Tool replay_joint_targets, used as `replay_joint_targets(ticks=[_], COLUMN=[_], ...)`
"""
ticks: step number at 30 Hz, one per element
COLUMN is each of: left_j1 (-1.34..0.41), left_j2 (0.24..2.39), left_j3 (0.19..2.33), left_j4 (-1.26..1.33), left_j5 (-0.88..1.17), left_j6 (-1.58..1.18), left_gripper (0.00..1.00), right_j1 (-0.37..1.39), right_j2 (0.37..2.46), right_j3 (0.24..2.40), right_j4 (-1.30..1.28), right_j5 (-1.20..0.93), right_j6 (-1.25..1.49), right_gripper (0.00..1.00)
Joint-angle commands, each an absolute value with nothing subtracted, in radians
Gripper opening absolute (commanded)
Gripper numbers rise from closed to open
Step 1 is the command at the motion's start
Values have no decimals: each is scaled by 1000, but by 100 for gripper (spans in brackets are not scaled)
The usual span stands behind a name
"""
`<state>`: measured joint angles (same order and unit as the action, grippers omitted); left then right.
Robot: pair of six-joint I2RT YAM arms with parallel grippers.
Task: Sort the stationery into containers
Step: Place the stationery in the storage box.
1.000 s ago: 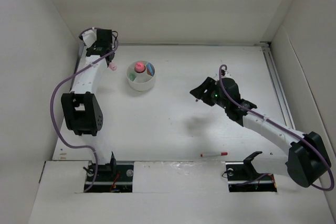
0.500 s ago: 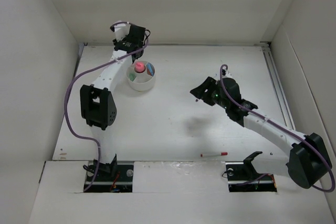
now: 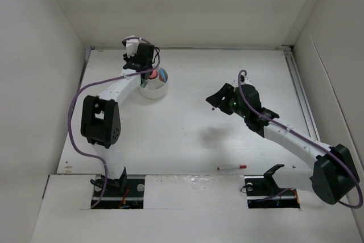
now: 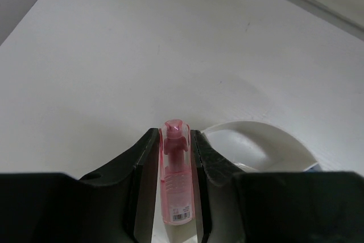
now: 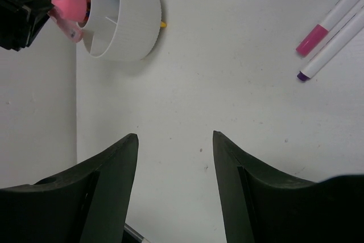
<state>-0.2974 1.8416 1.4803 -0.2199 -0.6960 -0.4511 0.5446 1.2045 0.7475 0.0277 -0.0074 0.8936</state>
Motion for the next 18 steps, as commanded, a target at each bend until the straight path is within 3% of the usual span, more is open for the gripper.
replay_joint_targets(ticks=[1,18], left_j1=[-298,-298], left_j2=[1755,1752], left_j3=[1456,1384], left_j4=[-68,67], left_j5=[-648,-534], left_j6=[-376,-267], left_gripper=[0,0], right_j1=[554,554], right_j2=[1204,1213], right_j3=[784,784], right_j4=[54,54], right_j5=[9,9], right_j6=[884,884], right_gripper=[61,61])
